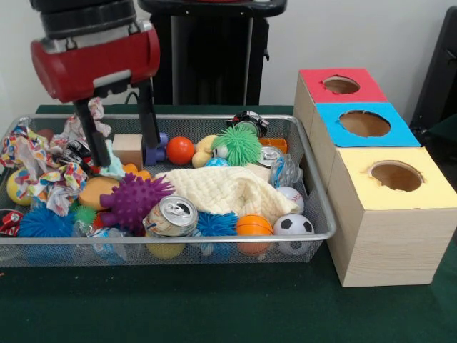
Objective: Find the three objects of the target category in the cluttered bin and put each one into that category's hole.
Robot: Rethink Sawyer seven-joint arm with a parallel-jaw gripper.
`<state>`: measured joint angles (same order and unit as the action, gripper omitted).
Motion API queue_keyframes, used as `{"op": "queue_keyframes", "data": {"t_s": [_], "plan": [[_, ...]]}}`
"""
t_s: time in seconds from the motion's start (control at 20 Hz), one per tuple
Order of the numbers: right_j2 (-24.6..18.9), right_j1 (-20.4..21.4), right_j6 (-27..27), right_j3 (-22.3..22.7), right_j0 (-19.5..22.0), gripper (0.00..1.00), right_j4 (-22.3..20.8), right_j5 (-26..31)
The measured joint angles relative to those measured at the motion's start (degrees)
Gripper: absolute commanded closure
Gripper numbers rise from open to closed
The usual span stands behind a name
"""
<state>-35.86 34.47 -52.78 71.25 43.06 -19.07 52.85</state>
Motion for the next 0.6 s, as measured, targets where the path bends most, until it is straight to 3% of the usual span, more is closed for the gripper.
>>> {"op": "queue_keyframes", "data": {"t_s": [0.3,0.6], "plan": [[0.0,-8.0,0.0,-9.1,-1.0,0.00,-0.3,2.6],[0.0,-12.5,0.0,-13.4,-1.2,0.00,-1.0,4.0]]}}
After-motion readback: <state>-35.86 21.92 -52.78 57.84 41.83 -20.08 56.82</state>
